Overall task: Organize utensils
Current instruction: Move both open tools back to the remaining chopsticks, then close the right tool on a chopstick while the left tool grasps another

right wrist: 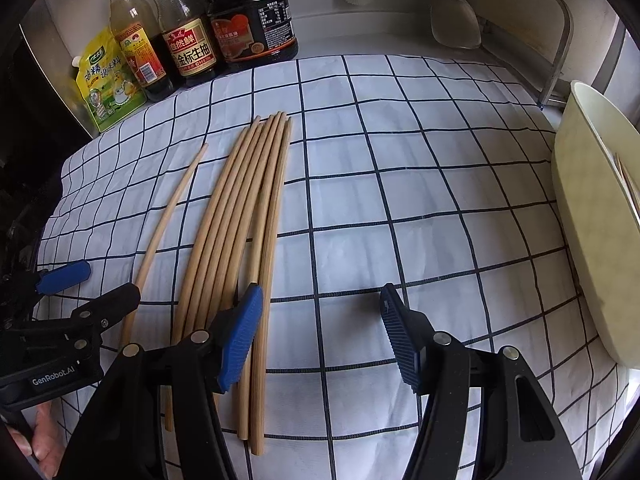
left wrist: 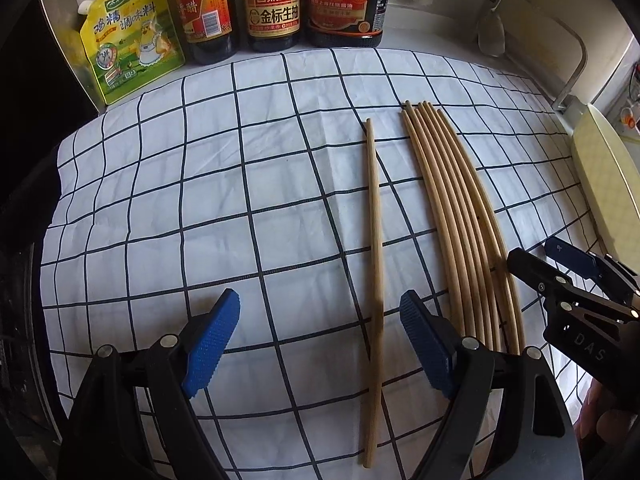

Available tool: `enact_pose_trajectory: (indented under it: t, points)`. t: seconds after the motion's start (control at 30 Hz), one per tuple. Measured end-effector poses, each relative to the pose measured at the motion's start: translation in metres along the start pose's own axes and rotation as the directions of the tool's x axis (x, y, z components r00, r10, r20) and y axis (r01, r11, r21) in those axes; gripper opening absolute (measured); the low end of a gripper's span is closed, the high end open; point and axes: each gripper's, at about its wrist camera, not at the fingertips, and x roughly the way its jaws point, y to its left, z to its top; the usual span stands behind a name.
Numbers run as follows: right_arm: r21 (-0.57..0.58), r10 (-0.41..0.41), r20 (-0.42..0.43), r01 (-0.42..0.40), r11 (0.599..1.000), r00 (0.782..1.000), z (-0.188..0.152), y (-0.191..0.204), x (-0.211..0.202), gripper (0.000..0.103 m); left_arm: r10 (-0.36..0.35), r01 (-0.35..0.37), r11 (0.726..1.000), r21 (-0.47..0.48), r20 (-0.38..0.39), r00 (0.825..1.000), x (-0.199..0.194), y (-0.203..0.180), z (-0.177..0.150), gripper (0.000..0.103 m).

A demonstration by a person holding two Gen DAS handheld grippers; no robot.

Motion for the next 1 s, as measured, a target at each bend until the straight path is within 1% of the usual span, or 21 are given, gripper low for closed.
enact_pose_trajectory:
  t: [0.2,0.3,0.37,0.4,0.43,0.47,0.53,0.57,0.63,0.67,1.0]
  points:
    - [-0.051,-0.021,0.005,0.021,0.998,1.000,-0.001,0.010,0.003,0.058,0.009,-0.009,1.000,0.004,-0.004,1.000,0.005,-0.001,-0.003,0.081]
    - [-0.088,-0.056,0.011,0.057,0.995,0.998,-0.002,0.016,0.006,0.058,0.016,-0.016,1.000,0.005,-0.001,1.000,0.007,-0.001,-0.003,0.081]
    - [-0.093,-0.060,0.024,0.062,0.994,0.998,-0.001,0.016,0.007,0.058,0.021,-0.021,1.000,0.006,0.001,1.000,0.008,-0.002,-0.002,0.081]
    - [-0.095,-0.058,0.029,0.061,0.994,0.998,-0.001,0.016,0.007,0.056,0.024,-0.024,1.000,0.006,0.002,1.000,0.009,-0.003,-0.001,0.081]
    - [-0.105,-0.056,0.039,0.060,0.993,0.998,-0.002,0.017,0.006,0.049,0.024,-0.024,1.000,0.006,0.004,1.000,0.009,-0.003,0.000,0.081]
    - [-0.117,-0.054,0.047,0.059,0.991,0.997,-0.002,0.018,0.006,0.044,0.024,-0.024,1.000,0.006,0.005,1.000,0.009,-0.004,0.001,0.081]
    - [-0.134,-0.053,0.054,0.060,0.989,0.997,-0.002,0.021,0.005,0.026,0.023,-0.023,1.000,0.009,0.009,1.000,0.010,-0.006,0.002,0.081]
    - [-0.132,-0.051,0.054,0.058,0.990,0.997,-0.002,0.020,0.005,0.023,0.022,-0.022,1.000,0.012,0.010,1.000,0.011,-0.007,0.003,0.081]
    - [-0.121,-0.042,0.054,0.049,0.991,0.998,-0.003,0.016,0.005,0.011,0.021,-0.022,1.000,0.020,0.014,1.000,0.012,-0.009,0.005,0.081]
    - [-0.120,-0.040,0.055,0.047,0.992,0.998,-0.003,0.014,0.004,0.008,0.021,-0.021,1.000,0.022,0.015,1.000,0.013,-0.010,0.006,0.081]
    - [-0.087,-0.028,0.043,0.031,0.996,0.999,-0.019,-0.009,-0.008,0.007,0.023,-0.023,0.999,0.025,0.017,1.000,0.015,-0.014,0.008,0.081]
